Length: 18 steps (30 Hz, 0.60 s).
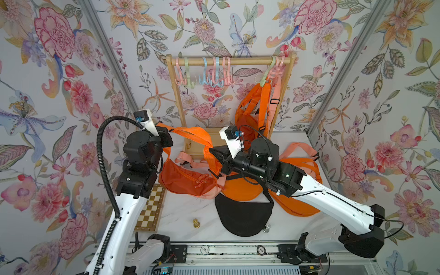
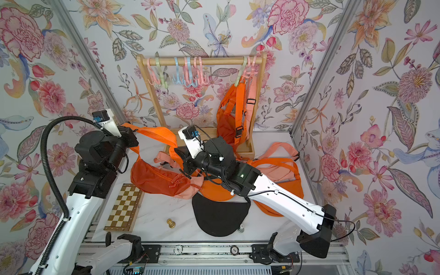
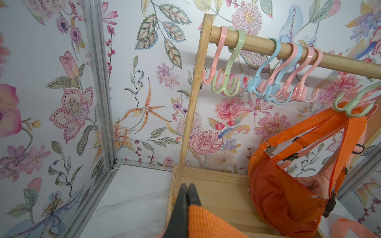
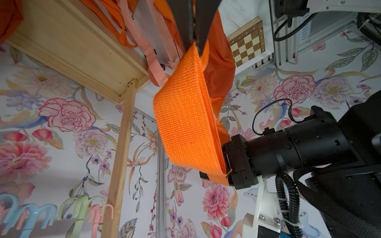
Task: Take the bag off the hook
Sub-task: Place the bag inside the bag.
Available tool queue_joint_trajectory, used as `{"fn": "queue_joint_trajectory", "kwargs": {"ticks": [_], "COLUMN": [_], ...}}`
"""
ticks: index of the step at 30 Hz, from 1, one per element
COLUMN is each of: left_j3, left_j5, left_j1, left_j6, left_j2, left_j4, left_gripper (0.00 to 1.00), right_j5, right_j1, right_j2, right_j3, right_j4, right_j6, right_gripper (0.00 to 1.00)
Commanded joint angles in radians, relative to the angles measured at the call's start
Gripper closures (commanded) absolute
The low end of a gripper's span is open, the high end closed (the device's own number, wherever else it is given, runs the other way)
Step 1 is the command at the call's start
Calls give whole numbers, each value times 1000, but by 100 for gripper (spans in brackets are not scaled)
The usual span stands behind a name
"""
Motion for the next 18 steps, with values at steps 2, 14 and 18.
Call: {"fn": "queue_joint_trajectory", "kwargs": {"ticks": [2,14,18], "left_j3": [43,-215,-223], "left_j5": [-141,-7,15], "left_j1": [94,180,178], "left_j6": [-32,-152,-162], "left_j2": [68,346,422], "left_j4": [-56,119,167], "left_gripper": [100,100,100], "right_j5": [37,-186,-213], "right_j1": [-30,-248,-254], "right_j2": [-26,257,342], "right_j3": [39,-38,-13], "right_j4": [-73,-89,-65], "right_j6": [44,214,199], "right_gripper": [100,100,100]}}
